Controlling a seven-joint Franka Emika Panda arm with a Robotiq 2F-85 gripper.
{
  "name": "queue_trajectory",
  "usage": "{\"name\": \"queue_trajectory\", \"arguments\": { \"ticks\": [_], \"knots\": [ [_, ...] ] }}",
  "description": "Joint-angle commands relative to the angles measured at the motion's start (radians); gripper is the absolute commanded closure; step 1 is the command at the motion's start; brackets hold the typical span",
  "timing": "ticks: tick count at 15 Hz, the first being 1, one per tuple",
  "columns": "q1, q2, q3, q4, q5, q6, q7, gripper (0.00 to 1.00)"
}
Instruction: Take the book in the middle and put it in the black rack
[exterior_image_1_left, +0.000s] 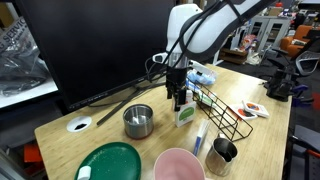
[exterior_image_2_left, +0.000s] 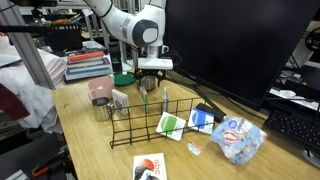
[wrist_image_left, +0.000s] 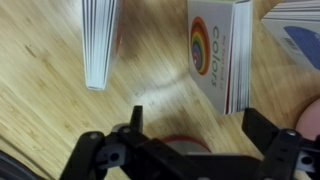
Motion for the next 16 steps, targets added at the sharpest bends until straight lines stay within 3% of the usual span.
{"name": "queue_trajectory", "arguments": {
  "ticks": [1,16],
  "knots": [
    [-0.031,-0.02,0.023,-0.05,0.034,0.062,-0.025,0.0],
    [-0.076,-0.066,0.07,-0.132,0.089,0.189,-0.044,0.0]
  ]
}}
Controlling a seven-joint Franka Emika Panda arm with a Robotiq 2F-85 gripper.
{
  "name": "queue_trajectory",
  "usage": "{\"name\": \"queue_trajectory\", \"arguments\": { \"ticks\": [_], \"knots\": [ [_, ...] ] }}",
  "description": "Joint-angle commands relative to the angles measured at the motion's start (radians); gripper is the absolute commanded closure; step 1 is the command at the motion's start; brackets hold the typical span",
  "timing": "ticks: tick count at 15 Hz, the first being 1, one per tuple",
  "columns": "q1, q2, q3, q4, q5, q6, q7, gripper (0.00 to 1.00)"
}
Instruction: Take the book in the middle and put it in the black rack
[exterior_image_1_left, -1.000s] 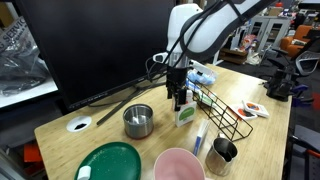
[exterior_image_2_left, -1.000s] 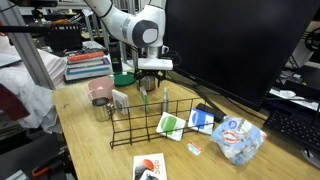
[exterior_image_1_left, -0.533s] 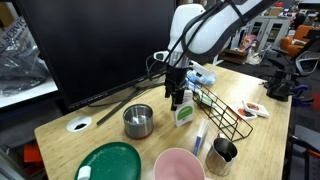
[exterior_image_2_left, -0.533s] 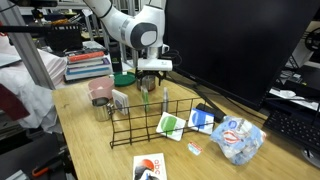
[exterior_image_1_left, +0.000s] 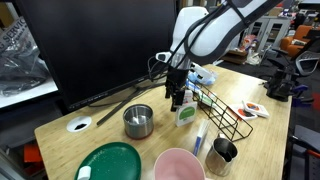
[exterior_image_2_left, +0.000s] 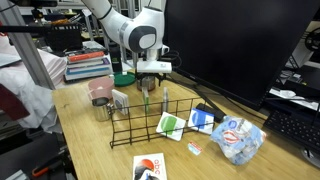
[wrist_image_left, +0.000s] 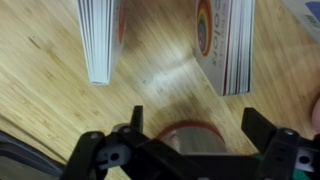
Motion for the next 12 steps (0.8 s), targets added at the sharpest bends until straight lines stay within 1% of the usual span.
{"name": "queue_trajectory", "arguments": {
  "ticks": [1,3,4,7,12],
  "knots": [
    [-0.035,-0.063,0.034,-0.074,0.036,0.032,-0.044,0.0],
    [-0.037,-0.096,0.036,-0.115,0.039,0.024,-0.048,0.0],
    [-0.048,-0.111,0.05,-0.133,0.06,0.011,-0.073,0.0],
    [-0.039,-0.136,0.034,-0.181,0.07,0.002,-0.093,0.0],
    [-0.004,-0.133,-0.018,-0.195,-0.016,0.026,-0.05,0.0]
  ]
}}
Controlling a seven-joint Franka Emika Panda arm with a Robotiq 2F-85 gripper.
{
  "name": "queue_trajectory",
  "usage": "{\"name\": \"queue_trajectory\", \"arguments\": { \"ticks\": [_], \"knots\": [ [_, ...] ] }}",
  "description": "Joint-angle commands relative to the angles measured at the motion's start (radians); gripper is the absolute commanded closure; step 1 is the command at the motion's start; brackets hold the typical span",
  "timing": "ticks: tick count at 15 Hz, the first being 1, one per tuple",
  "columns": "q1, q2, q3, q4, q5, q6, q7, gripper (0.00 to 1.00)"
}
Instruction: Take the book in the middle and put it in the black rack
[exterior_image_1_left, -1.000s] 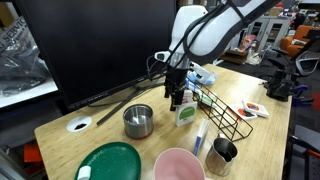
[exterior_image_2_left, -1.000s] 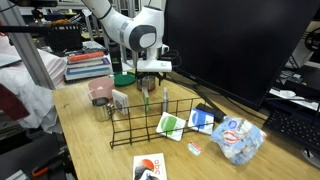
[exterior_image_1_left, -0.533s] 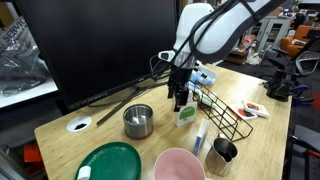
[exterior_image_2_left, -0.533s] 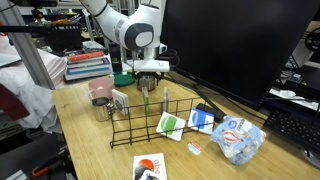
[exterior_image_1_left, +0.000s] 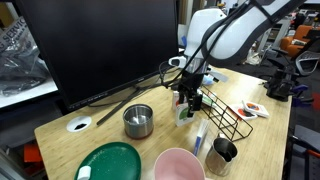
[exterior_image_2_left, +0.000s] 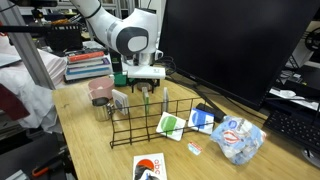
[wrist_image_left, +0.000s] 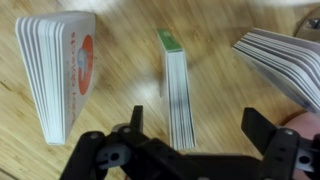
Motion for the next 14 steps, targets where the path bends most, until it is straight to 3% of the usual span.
{"name": "queue_trajectory", "arguments": {
  "ticks": [1,9,10,11,14],
  "knots": [
    [0.022,-0.023,-0.027,-0.01,-0.067,0.022,0.012,0.0],
    [0.013,0.023,-0.026,0.019,-0.087,0.002,0.006,0.0],
    [0.01,0.034,-0.026,0.022,-0.083,0.006,0.004,0.25],
    [0.008,0.043,-0.027,0.023,-0.081,0.01,0.004,0.26],
    [0.003,0.051,-0.028,0.027,-0.079,0.017,0.007,0.48]
  ]
}}
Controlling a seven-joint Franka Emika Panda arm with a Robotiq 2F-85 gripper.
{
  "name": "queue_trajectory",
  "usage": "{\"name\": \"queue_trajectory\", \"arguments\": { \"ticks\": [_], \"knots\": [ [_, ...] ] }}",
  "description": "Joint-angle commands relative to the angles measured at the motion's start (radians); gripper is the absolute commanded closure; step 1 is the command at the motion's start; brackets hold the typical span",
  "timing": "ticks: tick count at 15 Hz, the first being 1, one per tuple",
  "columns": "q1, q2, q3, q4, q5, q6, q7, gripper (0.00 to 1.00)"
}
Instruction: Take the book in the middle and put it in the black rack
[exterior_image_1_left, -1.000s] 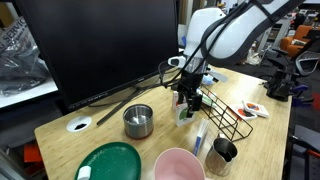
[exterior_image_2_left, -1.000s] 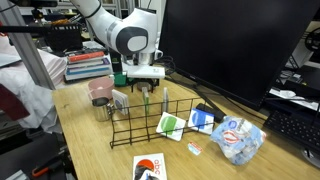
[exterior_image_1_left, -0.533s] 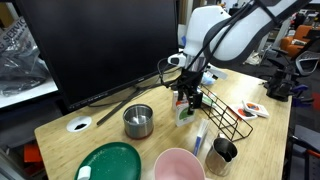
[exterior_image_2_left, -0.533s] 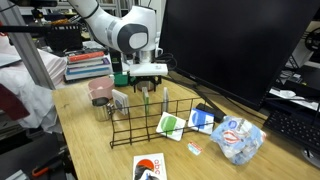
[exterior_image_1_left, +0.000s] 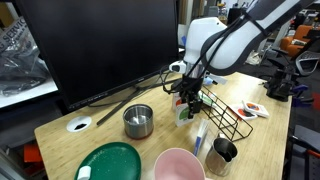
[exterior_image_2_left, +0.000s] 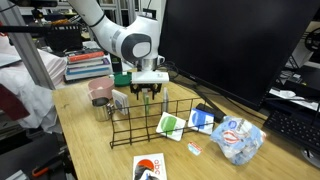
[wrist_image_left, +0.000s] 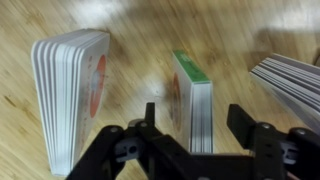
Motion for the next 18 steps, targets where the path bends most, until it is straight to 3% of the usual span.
{"name": "queue_trajectory", "arguments": {
  "ticks": [1,6,9,14,18],
  "knots": [
    [-0.006,0.003,0.002,0.014,0.007,0.01,0.001,0.54],
    [-0.01,-0.007,0.009,0.022,0.02,0.0,-0.005,0.9],
    [-0.015,-0.01,0.015,0.02,0.036,0.006,-0.015,1.0],
    [-0.02,-0.063,0.058,-0.012,0.079,0.004,-0.048,0.96],
    [-0.01,-0.181,0.09,-0.073,0.149,0.011,-0.057,0.96]
  ]
}}
